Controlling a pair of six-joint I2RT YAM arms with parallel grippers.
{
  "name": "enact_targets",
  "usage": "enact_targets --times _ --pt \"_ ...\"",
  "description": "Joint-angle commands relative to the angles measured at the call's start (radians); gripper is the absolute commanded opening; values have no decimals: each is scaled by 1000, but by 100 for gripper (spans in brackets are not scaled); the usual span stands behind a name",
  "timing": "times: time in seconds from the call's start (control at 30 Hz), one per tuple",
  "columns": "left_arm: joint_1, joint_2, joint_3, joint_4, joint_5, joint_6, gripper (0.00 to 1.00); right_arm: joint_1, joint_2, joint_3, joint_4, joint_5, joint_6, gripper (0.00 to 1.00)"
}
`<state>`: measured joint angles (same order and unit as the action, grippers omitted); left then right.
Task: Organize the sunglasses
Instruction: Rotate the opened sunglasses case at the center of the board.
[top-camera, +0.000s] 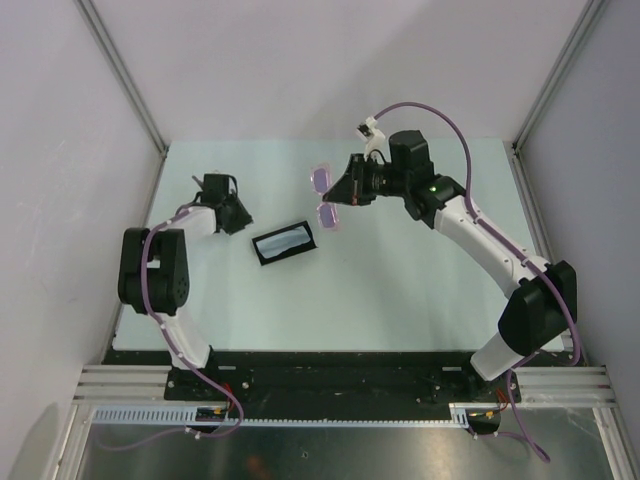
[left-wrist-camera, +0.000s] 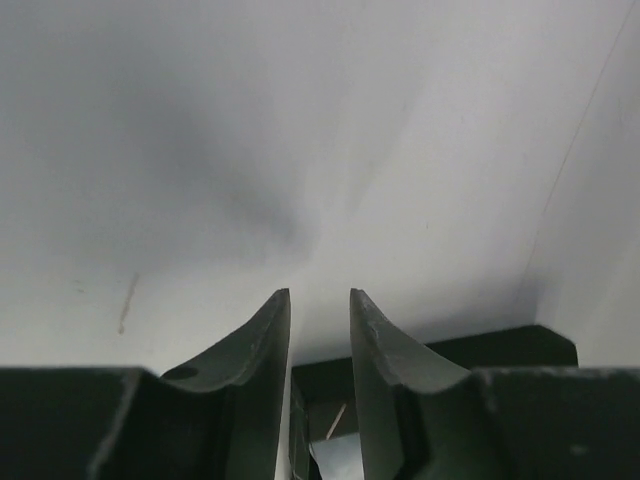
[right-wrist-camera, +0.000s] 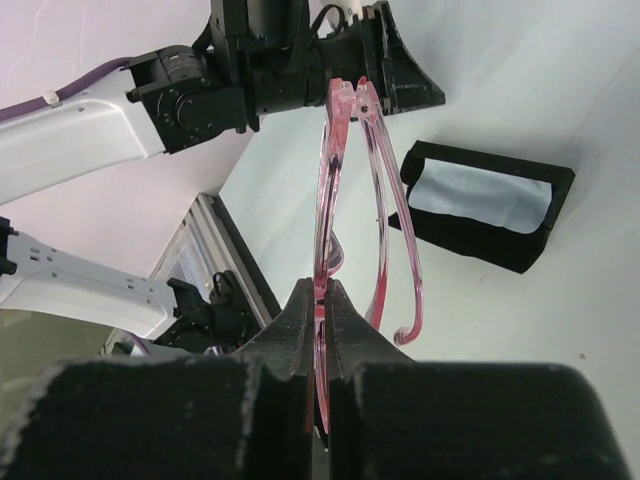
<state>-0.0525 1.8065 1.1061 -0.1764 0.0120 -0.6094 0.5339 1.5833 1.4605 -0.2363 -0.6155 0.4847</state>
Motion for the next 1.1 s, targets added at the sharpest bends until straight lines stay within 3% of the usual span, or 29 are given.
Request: enact_targets --times 0.0,0.17,0.57,1.07 --pt "-30 4 -20 -26 37 34 32 -12 -45 -2 9 7 -23 0" --pt "-58 5 -38 -26 42 36 27 -15 -46 -2 3 2 -28 0" --pt "-122 -84 -186 -41 108 14 27 -15 -2 -37 -21 56 29 0" --pt "-202 -185 -301 -41 250 -81 25 54 190 -45 52 155 213 0"
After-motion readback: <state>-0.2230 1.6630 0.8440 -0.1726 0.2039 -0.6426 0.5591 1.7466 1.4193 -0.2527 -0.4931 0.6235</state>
